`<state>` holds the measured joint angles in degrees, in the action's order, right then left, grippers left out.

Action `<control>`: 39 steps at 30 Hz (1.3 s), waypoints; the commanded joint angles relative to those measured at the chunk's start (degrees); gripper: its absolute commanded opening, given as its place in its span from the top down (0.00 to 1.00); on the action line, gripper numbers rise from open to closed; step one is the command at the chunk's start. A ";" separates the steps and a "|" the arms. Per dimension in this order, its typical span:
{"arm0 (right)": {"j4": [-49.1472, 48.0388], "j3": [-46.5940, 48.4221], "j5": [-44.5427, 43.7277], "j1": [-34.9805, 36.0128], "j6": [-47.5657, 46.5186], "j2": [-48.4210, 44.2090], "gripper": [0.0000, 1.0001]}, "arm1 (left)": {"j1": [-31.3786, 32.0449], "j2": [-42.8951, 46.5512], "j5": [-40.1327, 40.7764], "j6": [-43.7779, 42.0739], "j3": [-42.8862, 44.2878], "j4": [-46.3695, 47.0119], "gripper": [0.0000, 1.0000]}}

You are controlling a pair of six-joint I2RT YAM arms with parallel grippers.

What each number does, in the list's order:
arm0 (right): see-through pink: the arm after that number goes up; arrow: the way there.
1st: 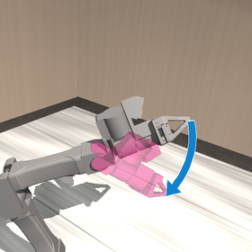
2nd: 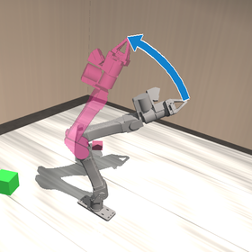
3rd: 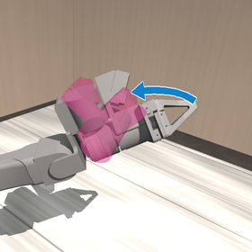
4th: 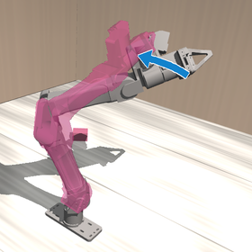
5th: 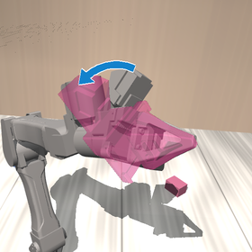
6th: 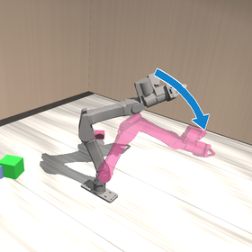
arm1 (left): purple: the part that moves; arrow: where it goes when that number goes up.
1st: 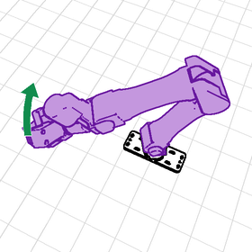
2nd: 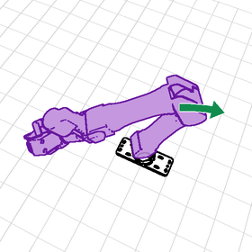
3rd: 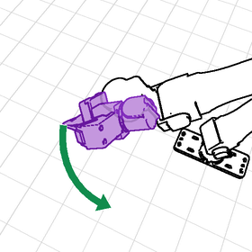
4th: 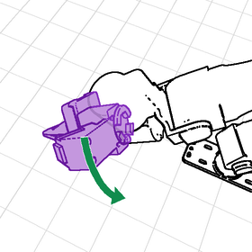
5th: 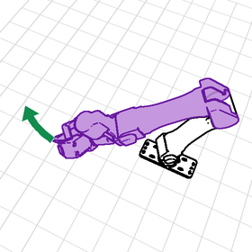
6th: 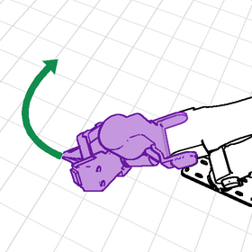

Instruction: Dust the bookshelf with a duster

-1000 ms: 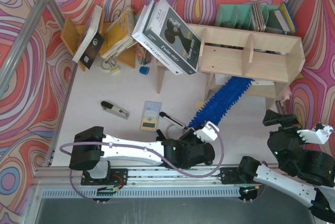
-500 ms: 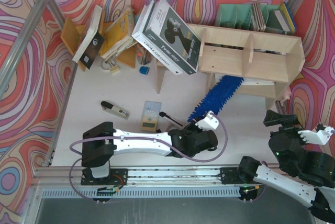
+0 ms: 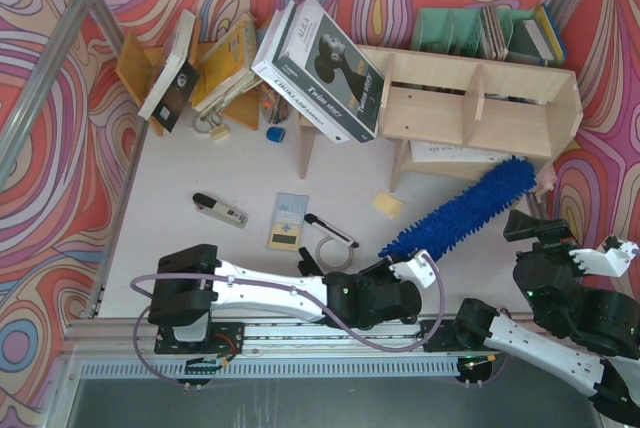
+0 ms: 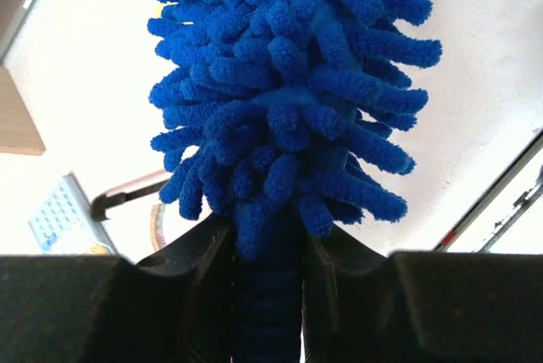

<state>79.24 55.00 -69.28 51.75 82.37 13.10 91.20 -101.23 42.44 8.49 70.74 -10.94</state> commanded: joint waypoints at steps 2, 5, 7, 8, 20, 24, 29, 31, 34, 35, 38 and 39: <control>1.81 -0.42 -0.81 0.28 0.82 0.01 0.01 | -2.69 5.63 3.95 -2.67 -1.66 6.90 1.00; 1.84 -0.42 -0.79 0.26 0.84 0.00 0.01 | -5.19 5.74 3.83 -2.48 -2.19 7.60 1.00; 1.81 -0.42 -0.77 0.22 0.85 -0.02 0.01 | -6.96 5.28 2.76 -2.43 -2.27 8.28 1.00; 1.80 -0.42 -0.77 0.27 0.81 -0.11 0.01 | -7.86 4.31 2.21 -2.24 -1.81 8.12 1.00; 1.86 -0.50 -0.82 0.21 0.84 -0.47 0.01 | -9.89 -5.22 -7.37 -1.31 8.31 1.28 1.00; 1.73 -0.51 -0.77 0.27 0.80 -0.38 0.01 | -6.87 -3.78 -6.60 -2.90 6.58 1.75 1.00; 1.82 -0.51 -0.86 0.26 0.79 -0.12 0.01 | -2.94 0.71 -4.74 -4.64 1.74 4.85 1.00; 1.85 -0.43 -0.86 0.21 0.84 -0.10 0.01 | -1.73 3.04 -3.60 -4.82 -0.54 6.33 1.00; 1.86 -0.43 -0.82 0.23 0.78 0.02 0.01 | -0.20 7.14 -2.28 -4.64 -4.14 7.65 1.00; 1.80 -0.40 -0.86 0.23 0.84 0.06 0.01 | 0.22 8.47 -2.05 -4.48 -5.70 7.76 1.00; 1.83 -0.42 -0.94 0.22 0.80 0.23 0.01 | 0.77 9.88 0.07 -3.90 -8.12 6.33 1.00; 1.89 -0.41 -0.94 0.20 0.81 0.37 0.01 | 0.94 9.91 0.49 -3.80 -8.43 4.93 1.00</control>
<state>79.24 55.00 -69.12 51.75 82.37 13.10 91.42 -93.49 39.22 4.89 64.47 -7.81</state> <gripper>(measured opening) 0.988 0.344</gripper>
